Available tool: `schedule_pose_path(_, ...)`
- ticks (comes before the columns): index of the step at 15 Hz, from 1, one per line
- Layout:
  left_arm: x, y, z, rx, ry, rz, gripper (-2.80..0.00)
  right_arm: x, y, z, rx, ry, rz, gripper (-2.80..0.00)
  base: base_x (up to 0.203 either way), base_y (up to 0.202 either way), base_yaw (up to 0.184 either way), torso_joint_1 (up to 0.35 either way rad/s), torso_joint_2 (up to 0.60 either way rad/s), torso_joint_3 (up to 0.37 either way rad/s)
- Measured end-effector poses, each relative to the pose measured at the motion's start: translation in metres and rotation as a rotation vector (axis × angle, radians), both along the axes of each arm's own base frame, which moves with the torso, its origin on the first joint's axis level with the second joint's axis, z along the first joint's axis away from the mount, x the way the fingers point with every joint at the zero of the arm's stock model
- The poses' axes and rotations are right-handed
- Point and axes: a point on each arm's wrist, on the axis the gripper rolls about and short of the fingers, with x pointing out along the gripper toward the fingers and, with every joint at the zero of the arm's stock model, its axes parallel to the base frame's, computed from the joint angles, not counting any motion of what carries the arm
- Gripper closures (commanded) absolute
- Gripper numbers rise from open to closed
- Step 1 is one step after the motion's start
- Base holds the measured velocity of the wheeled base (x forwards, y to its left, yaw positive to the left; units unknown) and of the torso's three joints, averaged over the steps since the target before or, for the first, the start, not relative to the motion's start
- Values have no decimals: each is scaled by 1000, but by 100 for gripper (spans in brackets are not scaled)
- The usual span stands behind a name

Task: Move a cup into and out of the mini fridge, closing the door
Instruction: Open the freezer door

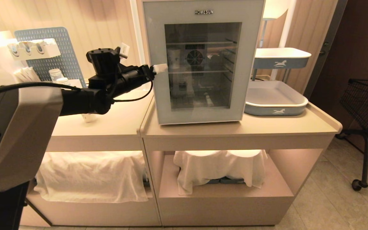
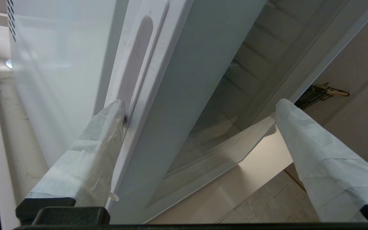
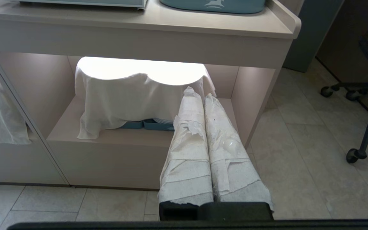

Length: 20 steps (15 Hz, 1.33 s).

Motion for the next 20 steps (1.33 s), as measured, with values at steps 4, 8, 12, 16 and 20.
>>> schedule_pose_path(4,-5,-10,4,-2,-4,-5,-280,0,0,0,0,0,0,0,0,0,0,0,0,0)
schedule_pose_path(8,-8,-17,6,-14,-6,27,-280,0,0,0,0,0,-1,0,0,0,0,0,0,0)
schedule_pose_path(12,-10,-24,6,-19,6,32,-280,0,0,0,0,0,0,0,0,0,0,0,0,0)
schedule_pose_path(16,-17,-34,5,-17,22,23,-280,0,0,0,0,0,0,0,0,0,0,0,0,0)
schedule_pose_path(20,-22,-38,6,-13,30,10,-280,0,0,0,0,0,0,0,0,0,0,0,0,0)
